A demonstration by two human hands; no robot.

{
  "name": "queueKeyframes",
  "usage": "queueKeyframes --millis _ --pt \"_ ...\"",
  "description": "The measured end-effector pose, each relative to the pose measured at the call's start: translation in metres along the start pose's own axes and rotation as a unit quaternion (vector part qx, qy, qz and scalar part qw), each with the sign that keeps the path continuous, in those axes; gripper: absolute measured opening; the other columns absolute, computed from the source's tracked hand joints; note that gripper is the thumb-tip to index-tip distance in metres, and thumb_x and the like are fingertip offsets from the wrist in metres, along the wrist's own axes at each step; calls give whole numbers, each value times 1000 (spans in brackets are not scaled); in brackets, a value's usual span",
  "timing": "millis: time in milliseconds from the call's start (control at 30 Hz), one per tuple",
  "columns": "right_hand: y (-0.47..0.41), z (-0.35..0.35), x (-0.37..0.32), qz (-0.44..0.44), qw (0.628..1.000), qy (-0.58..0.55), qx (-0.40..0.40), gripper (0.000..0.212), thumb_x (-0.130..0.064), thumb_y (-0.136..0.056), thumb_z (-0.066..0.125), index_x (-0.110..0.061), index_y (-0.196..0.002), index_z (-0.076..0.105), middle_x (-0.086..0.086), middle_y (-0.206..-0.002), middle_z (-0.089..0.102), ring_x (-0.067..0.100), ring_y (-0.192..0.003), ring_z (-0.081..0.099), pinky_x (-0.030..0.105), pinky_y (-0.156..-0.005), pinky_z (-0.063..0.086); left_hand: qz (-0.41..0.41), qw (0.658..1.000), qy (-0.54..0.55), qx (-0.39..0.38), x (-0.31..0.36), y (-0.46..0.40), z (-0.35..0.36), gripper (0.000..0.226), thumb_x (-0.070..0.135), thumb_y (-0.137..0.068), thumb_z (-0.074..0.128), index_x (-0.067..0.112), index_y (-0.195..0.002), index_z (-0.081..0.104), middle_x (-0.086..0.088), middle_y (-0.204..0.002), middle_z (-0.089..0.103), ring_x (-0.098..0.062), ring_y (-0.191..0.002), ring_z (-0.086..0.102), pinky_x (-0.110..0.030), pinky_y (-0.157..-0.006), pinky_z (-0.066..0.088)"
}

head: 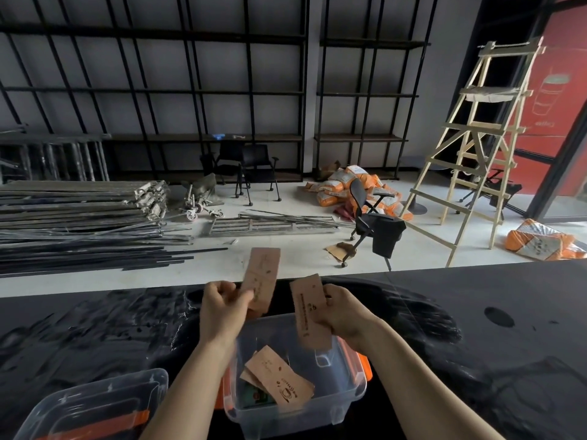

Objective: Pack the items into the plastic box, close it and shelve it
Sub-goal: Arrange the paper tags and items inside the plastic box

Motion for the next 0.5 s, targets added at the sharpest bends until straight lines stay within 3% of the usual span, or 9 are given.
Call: queueKeyframes --millis 100,167,233,333,400,500 --pt "1 10 -9 -2 989 -149 5 28 6 -91 45 -3 -103 68 19 -96 75 35 -90 73 56 -83 60 -8 995 -18 -97 -7 13 22 50 14 -76 80 26 -114 48 -12 -104 72 -30 -89 75 -49 -75 64" --pt "0 12 -13 17 971 -238 21 27 -4 -96 46 -7 -92 72 15 -80 78 33 -76 74 48 -70 62 -6 990 -26 -135 -9 22 34 48 18 -77 80 29 -114 52 -11 -98 75 -29 -82 78 -49 -67 66" --pt "-3 15 -16 15 970 -240 26 27 -22 -99 53 -10 -87 73 9 -73 77 28 -72 73 38 -69 59 30 985 -104 -136 -6 26 40 39 23 -77 77 29 -110 56 -4 -93 76 -24 -76 77 -46 -63 65" --pt "-6 22 -16 7 986 -165 10 30 -36 -90 68 -9 -103 72 11 -93 78 28 -86 75 40 -75 61 141 917 -350 -130 6 31 49 29 37 -79 67 34 -101 49 8 -85 72 -19 -74 72 -45 -68 62" --pt "-5 20 -15 -10 993 -115 23 22 -23 -85 74 -9 -102 70 13 -93 77 26 -81 74 41 -73 62 204 870 -428 -134 18 36 54 22 41 -82 63 34 -98 48 9 -85 72 -19 -75 71 -42 -69 61" --pt "-5 6 -12 -10 994 -88 65 18 -4 -84 66 -9 -101 67 16 -92 74 27 -79 71 45 -74 61 268 824 -469 -173 27 38 52 7 36 -87 60 34 -94 61 11 -92 72 -16 -83 71 -39 -71 60"
Point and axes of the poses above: each hand's wrist, its own y-axis away from the middle knuckle, its own z-axis out of the palm, x = y × z, the point moved 7 cm from there along -y, towards the middle knuckle
